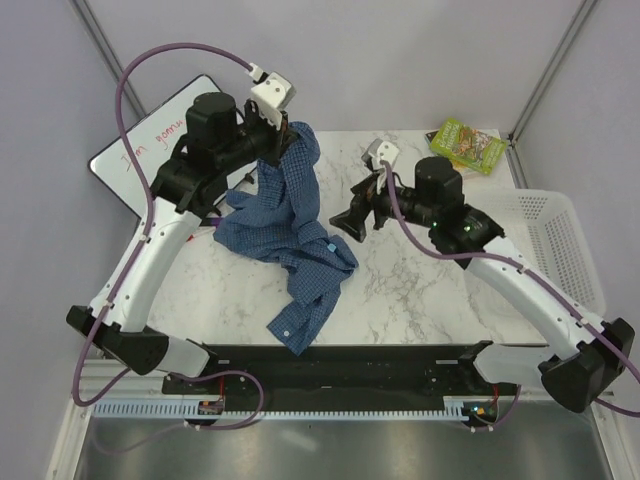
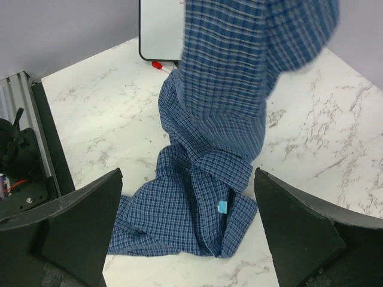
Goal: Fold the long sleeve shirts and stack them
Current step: Flatten the shirt out
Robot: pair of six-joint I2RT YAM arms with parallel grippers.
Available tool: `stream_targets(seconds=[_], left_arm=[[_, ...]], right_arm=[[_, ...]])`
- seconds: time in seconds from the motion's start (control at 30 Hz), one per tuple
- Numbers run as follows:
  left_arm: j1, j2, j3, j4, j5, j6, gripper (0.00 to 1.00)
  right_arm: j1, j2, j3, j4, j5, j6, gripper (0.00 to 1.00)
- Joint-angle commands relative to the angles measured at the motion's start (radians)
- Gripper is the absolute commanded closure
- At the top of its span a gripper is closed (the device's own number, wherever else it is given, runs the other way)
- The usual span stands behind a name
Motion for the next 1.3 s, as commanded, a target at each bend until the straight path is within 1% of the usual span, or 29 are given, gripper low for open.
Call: stream_targets(seconds=[0.0,0.03,0.07,0.13,0.17,0.23,0.3,0.4,0.5,0.53,0.63,0.77,0.8,0.83,0.9,1.0,1.03,1.1,1.13,1.17,1.2,1.27], left_arm=[[-0.010,0.008,0.052,0.031,-0.167,-0.106,0.98],[-0.010,0.019,0.075,0.031,-0.197,-0.119,0.98],[-0.010,0.031,0.088,0.031,-0.211,-0.152,0.98],[-0.010,0.038,0.111,0.035,-0.221,-0.166,0.98],[-0.011,0.039,0.118,0.038,-0.251,-0.166,0.98],[-0.011,0.039,0.144,0.041,-0.305,-0.206,0.98],[-0.011,0.041,0.164,0.041,-0.323,-0.231,0.98],[-0.019,0.038,0.183,0.042,-0.372,-0.251,0.98],[-0.022,0.033,0.195,0.045,-0.400,-0.262,0.98],[-0.023,0.031,0.198,0.045,-0.408,-0.263,0.98],[-0.028,0.031,0.204,0.047,-0.419,-0.271,0.98],[-0.036,0.018,0.206,0.050,-0.437,-0.277,0.98],[-0.037,0.015,0.207,0.050,-0.442,-0.277,0.98],[-0.037,0.015,0.207,0.050,-0.451,-0.274,0.98],[-0.037,0.010,0.209,0.053,-0.469,-0.268,0.98],[-0.037,0.002,0.203,0.058,-0.491,-0.266,0.98],[-0.037,-0.002,0.200,0.059,-0.485,-0.268,0.98],[-0.037,-0.010,0.195,0.064,-0.477,-0.274,0.98],[-0.037,-0.011,0.191,0.064,-0.475,-0.278,0.98],[-0.037,-0.015,0.189,0.064,-0.474,-0.278,0.98],[-0.037,-0.018,0.178,0.064,-0.472,-0.281,0.98],[-0.037,-0.022,0.163,0.064,-0.472,-0.283,0.98]], right_arm=[[0.125,-0.008,-0.079,0.201,0.288,-0.021,0.02],[0.168,0.004,-0.088,0.220,0.335,-0.005,0.02],[0.185,0.015,-0.095,0.232,0.416,0.008,0.02],[0.202,0.057,-0.099,0.301,0.461,0.019,0.02],[0.197,0.073,-0.098,0.321,0.495,0.060,0.02],[0.200,0.125,-0.093,0.401,0.517,0.065,0.02],[0.202,0.160,-0.085,0.487,0.512,0.067,0.02],[0.220,0.257,-0.044,0.560,0.512,0.061,0.02],[0.260,0.321,0.009,0.604,0.556,0.045,0.02],[0.285,0.337,0.025,0.608,0.601,0.038,0.02],[0.320,0.400,0.086,0.633,0.668,0.038,0.02],[0.326,0.476,0.164,0.625,0.837,0.028,0.02],[0.328,0.490,0.184,0.618,0.846,0.028,0.02],[0.326,0.490,0.188,0.617,0.851,-0.005,0.02],[0.322,0.481,0.183,0.604,0.877,-0.005,0.04],[0.309,0.461,0.169,0.570,0.906,-0.028,0.16],[0.302,0.457,0.162,0.568,0.914,-0.031,0.26],[0.283,0.443,0.154,0.550,0.915,-0.034,0.36],[0.264,0.438,0.151,0.548,0.914,-0.034,0.47],[0.254,0.432,0.151,0.547,0.905,-0.039,0.55],[0.242,0.420,0.151,0.548,0.894,-0.048,0.72],[0.236,0.404,0.143,0.559,0.866,-0.077,0.87]])
